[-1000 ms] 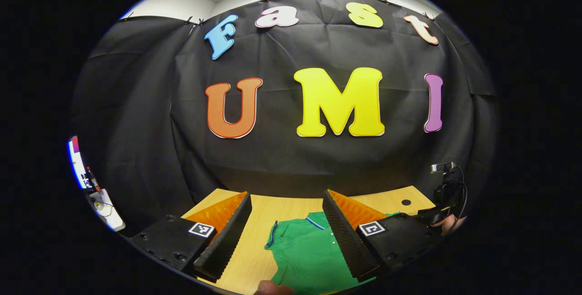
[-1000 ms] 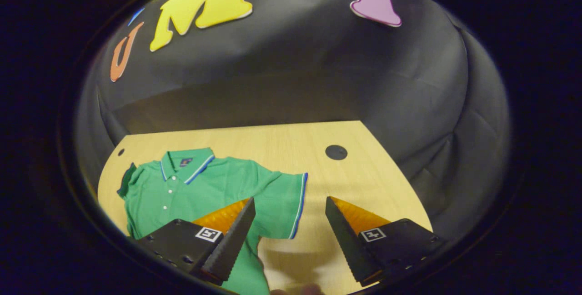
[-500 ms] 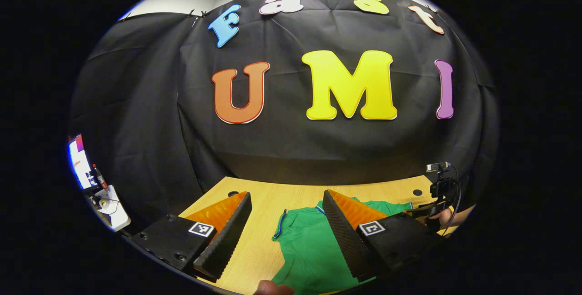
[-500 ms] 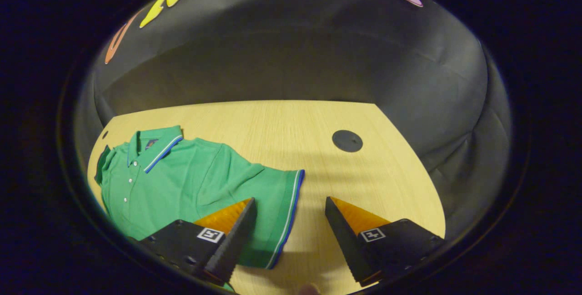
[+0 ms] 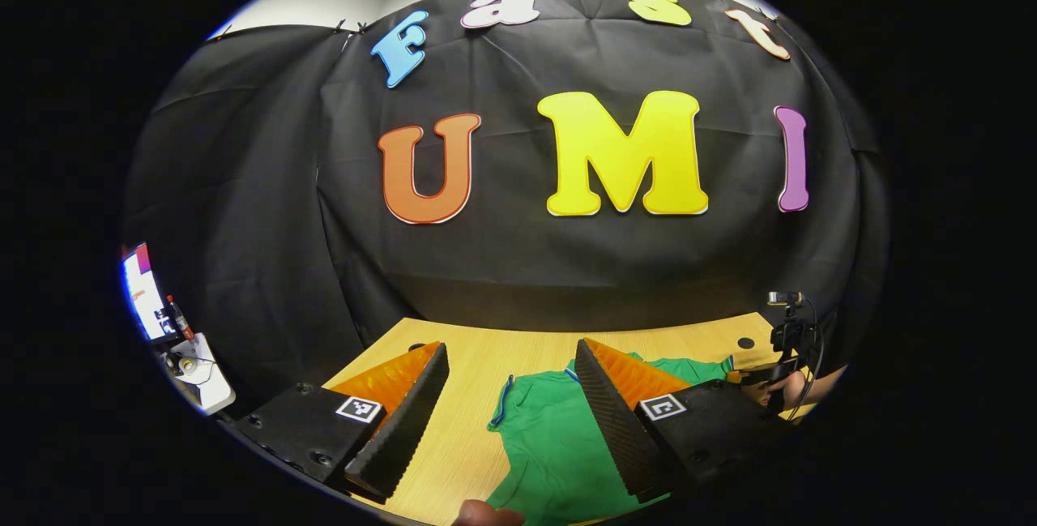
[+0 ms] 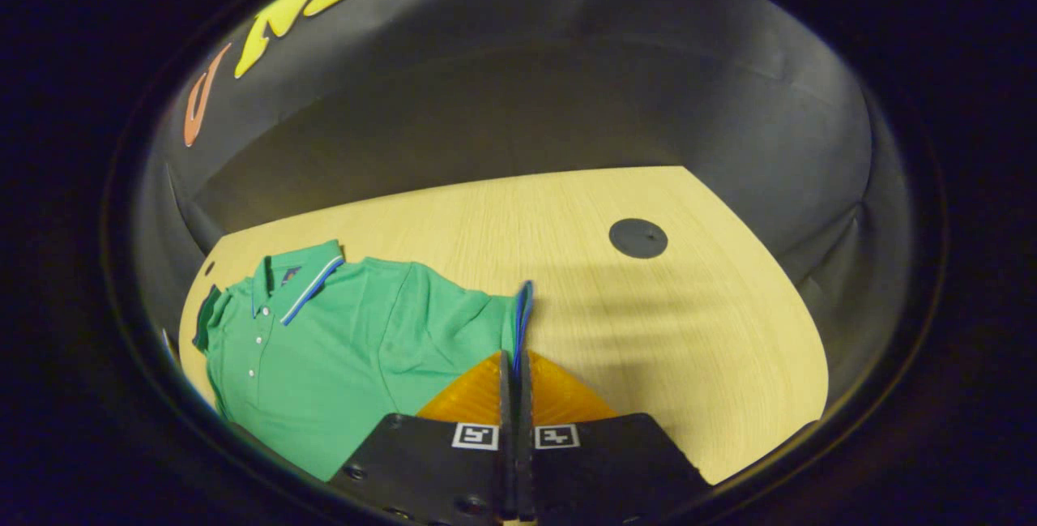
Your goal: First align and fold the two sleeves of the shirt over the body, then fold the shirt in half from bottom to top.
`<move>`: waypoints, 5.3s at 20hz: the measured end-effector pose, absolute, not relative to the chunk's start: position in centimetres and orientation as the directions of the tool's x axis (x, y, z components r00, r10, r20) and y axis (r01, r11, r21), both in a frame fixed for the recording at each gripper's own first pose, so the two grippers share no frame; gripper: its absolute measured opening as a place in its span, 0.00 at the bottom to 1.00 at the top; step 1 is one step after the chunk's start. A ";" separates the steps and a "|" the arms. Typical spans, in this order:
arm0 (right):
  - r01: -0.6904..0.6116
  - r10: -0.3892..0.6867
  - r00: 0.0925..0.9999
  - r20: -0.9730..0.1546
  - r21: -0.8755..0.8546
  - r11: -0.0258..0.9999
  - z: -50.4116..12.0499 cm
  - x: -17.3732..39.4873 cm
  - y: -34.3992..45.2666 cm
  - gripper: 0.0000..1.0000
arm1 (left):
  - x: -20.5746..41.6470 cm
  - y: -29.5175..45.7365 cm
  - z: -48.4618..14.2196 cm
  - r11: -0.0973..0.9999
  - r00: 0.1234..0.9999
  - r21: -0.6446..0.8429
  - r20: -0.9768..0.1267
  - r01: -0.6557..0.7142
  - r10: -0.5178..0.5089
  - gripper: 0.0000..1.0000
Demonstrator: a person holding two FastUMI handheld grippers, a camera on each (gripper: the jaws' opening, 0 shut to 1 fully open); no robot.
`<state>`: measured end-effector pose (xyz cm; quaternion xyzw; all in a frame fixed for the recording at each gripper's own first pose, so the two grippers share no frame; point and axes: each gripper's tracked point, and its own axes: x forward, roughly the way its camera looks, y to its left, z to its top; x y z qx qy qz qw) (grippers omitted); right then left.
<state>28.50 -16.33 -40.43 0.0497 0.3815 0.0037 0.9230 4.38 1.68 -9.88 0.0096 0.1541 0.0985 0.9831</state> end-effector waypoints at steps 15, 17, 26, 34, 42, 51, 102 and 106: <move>0.116 -0.013 0.708 -0.706 0.098 0.988 -38.9 28.6 -17.3 0.50 | 3.4 2.2 -9.8 0.979 0.933 0.048 -0.297 -0.197 0.202 0.99; 0.096 -0.010 0.681 -0.732 0.076 0.993 -40.1 28.2 -17.2 0.49 | 3.4 2.1 -9.7 0.980 0.933 0.050 -0.298 -0.194 0.200 0.99; -0.043 0.040 0.601 -0.799 0.017 0.999 -40.6 28.5 -16.2 0.06 | 3.5 2.0 -9.8 0.978 0.931 0.036 -0.300 -0.206 0.207 0.99; -0.105 0.146 0.606 -0.782 0.103 0.989 -38.3 28.6 -13.4 0.00 | 2.9 3.6 -10.2 0.970 0.922 0.037 -0.304 -0.240 0.239 0.99; -0.108 0.227 0.629 -0.743 0.207 0.972 -34.1 28.6 -8.4 0.00 | 2.9 4.0 -9.5 0.971 0.930 0.039 -0.279 -0.237 0.239 0.99; -0.150 0.273 0.588 -0.761 0.229 0.962 -32.6 29.0 2.4 0.00 | 1.4 7.5 -9.7 0.955 0.918 0.020 -0.273 -0.294 0.288 0.99; -0.160 0.133 0.782 -0.609 0.011 0.987 -15.9 6.6 -1.2 0.92 | 13.2 7.7 -42.5 0.987 0.540 -0.163 -0.830 0.000 -0.137 0.50; -0.162 0.146 0.785 -0.602 0.028 0.986 -15.7 6.5 -0.8 0.96 | 13.0 8.2 -42.4 0.983 0.539 -0.184 -0.828 -0.004 -0.153 0.21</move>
